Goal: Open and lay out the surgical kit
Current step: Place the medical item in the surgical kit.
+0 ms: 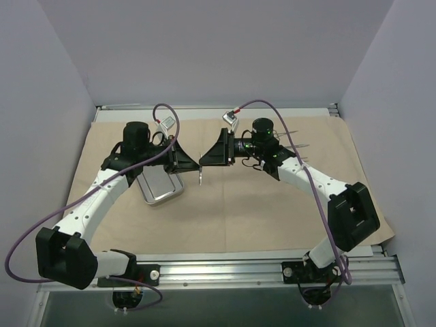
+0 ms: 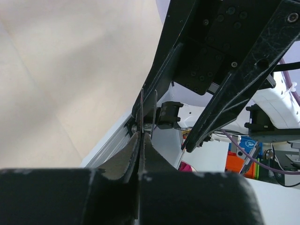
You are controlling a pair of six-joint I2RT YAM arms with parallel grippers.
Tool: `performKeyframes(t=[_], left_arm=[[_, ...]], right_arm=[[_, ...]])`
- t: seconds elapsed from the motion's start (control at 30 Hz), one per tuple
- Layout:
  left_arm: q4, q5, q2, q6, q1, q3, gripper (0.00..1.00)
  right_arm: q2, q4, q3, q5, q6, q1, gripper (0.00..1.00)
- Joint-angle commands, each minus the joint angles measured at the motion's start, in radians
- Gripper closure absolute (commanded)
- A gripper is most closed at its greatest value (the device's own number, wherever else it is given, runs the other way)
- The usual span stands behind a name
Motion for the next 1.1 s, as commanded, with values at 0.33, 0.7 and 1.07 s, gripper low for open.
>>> performKeyframes(t=[0.33, 0.7, 1.07], left_arm=[[0.126, 0.029, -0.064, -0.068, -0.039, -0.022, 0.98], [0.161, 0.048, -0.084, -0.088, -0.039, -0.06, 0.98], [0.192, 0.085, -0.084, -0.099, -0.039, -0.071, 0.98]], right_arm=[[-0.046, 0.298, -0.063, -0.077, 0.155, -0.002, 0.65], [-0.017, 0.504, -0.101, -0.087, 0.293, -0.003, 0.71], [0.012, 0.587, -0.112, -0.081, 0.356, 0.0, 0.84]])
